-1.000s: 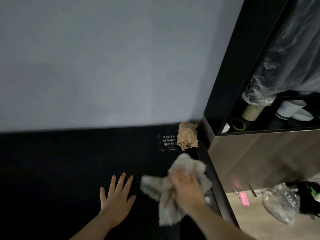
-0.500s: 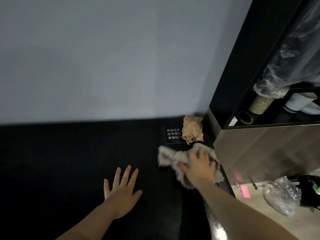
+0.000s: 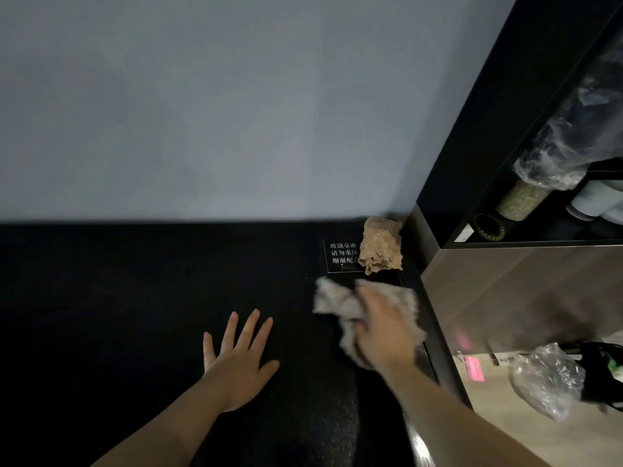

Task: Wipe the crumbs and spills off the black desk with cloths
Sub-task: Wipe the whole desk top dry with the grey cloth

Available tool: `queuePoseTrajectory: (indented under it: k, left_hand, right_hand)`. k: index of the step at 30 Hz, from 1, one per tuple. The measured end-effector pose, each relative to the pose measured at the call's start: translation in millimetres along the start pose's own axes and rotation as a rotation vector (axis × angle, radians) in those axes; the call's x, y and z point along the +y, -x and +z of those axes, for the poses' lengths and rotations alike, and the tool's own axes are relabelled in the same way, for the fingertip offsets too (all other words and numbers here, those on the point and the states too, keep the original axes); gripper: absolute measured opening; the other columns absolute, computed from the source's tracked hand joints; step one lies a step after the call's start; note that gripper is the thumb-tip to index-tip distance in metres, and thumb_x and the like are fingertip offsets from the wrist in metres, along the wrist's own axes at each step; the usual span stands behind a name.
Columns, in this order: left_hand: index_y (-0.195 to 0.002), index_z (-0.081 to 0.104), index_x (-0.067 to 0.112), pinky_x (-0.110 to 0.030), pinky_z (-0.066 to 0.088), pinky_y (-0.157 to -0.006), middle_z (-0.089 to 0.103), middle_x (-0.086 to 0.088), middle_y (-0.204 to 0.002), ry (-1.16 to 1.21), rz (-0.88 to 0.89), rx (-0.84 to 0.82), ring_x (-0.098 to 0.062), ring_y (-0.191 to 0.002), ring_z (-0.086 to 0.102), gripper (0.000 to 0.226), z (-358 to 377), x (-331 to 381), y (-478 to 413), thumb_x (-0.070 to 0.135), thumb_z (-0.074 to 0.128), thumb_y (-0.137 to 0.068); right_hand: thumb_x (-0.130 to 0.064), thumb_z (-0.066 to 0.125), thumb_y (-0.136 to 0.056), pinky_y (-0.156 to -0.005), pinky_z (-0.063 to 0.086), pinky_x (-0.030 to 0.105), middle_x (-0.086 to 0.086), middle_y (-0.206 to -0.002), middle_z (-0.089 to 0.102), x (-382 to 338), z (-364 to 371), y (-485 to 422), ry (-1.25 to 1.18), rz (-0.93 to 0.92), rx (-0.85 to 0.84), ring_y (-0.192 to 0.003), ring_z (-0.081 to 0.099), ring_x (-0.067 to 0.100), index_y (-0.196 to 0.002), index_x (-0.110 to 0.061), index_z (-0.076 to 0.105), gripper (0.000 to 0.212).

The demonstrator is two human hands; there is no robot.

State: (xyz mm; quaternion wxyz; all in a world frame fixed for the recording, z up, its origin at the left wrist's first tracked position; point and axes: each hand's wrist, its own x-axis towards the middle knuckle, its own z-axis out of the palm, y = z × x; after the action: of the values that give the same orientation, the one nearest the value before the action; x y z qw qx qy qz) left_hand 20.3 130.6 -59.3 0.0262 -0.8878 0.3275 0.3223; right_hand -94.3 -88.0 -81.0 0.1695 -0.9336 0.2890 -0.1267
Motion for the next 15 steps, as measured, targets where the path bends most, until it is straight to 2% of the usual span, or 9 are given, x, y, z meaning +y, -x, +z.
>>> queuePoseTrajectory:
  k: [2,4,6,8,10,12,13,15]
  left_hand:
    - [-0.143,-0.023,0.033,-0.057,-0.014,-0.108,-0.033,0.008,-0.149,-0.009,-0.007,0.035,-0.024,-0.136,-0.033,0.07,1.5,1.9,2.1,0.055,0.024,-0.095]
    - [-0.143,-0.022,0.032,-0.057,-0.013,-0.109,-0.031,0.006,-0.15,-0.01,-0.018,0.072,-0.024,-0.137,-0.031,0.068,5.3,5.2,3.9,0.055,0.021,-0.096]
    - [-0.144,-0.021,0.031,-0.057,-0.013,-0.109,-0.03,0.006,-0.151,-0.004,-0.015,0.09,-0.025,-0.137,-0.031,0.067,6.7,6.9,5.3,0.053,0.021,-0.097]
    - [-0.144,-0.02,0.031,-0.056,-0.012,-0.11,-0.028,0.006,-0.152,0.024,-0.009,0.1,-0.024,-0.138,-0.029,0.066,7.3,5.9,4.9,0.051,0.022,-0.097]
    - [-0.145,-0.018,0.031,-0.055,-0.011,-0.11,-0.027,0.005,-0.153,0.032,0.005,0.099,-0.024,-0.139,-0.028,0.066,7.0,4.3,7.0,0.049,0.024,-0.098]
    - [-0.145,-0.018,0.029,-0.054,-0.009,-0.112,-0.026,0.005,-0.153,0.019,0.021,0.108,-0.024,-0.139,-0.026,0.066,7.6,3.0,8.7,0.048,0.025,-0.098]
    - [-0.146,-0.017,0.028,-0.054,-0.008,-0.112,-0.025,0.004,-0.154,0.008,0.028,0.114,-0.024,-0.14,-0.025,0.066,8.0,2.6,9.8,0.047,0.024,-0.098]
    - [-0.146,-0.018,0.026,-0.054,-0.007,-0.113,-0.025,0.003,-0.154,-0.008,0.029,0.117,-0.024,-0.14,-0.025,0.065,9.9,3.3,12.9,0.047,0.023,-0.099]
  right_hand:
    - [-0.032,0.041,-0.086,-0.111,0.026,0.046,0.004,-0.146,0.041,28.0,-13.5,9.0,0.054,0.293,0.014,-0.135,0.034,0.027,-0.136,-0.027,0.044,0.05]
    - [-0.034,0.036,-0.088,-0.114,0.017,0.048,0.004,-0.152,0.031,8.9,-11.4,29.4,0.068,0.403,-0.001,-0.141,0.02,0.025,-0.137,-0.03,0.043,0.05]
    - [-0.049,0.026,-0.079,-0.113,0.016,0.047,0.003,-0.147,0.039,-40.2,-0.2,63.0,0.047,0.269,-0.071,-0.141,0.024,0.025,-0.129,-0.032,0.051,0.058]
    - [-0.063,0.038,-0.072,-0.106,0.027,0.049,0.003,-0.133,0.055,-69.5,12.2,95.8,0.113,0.046,-0.1,-0.131,0.044,0.025,-0.109,-0.033,0.061,0.053]
    - [-0.065,0.048,-0.069,-0.097,0.04,0.054,0.005,-0.124,0.062,-56.8,2.7,101.6,0.225,-0.082,-0.099,-0.12,0.055,0.029,-0.091,-0.031,0.064,0.044]
    - [-0.06,0.044,-0.074,-0.096,0.037,0.056,0.007,-0.127,0.06,-9.9,-14.4,96.0,0.34,0.026,-0.059,-0.118,0.054,0.034,-0.085,-0.023,0.068,0.045]
    - [-0.057,0.041,-0.076,-0.097,0.034,0.055,0.009,-0.128,0.058,13.0,-25.4,93.8,0.382,0.131,-0.024,-0.118,0.052,0.036,-0.086,-0.019,0.07,0.049]
    - [-0.048,0.035,-0.079,-0.097,0.039,0.054,0.017,-0.127,0.058,37.5,-37.1,92.8,0.33,0.301,0.029,-0.117,0.052,0.041,-0.096,-0.007,0.071,0.058]
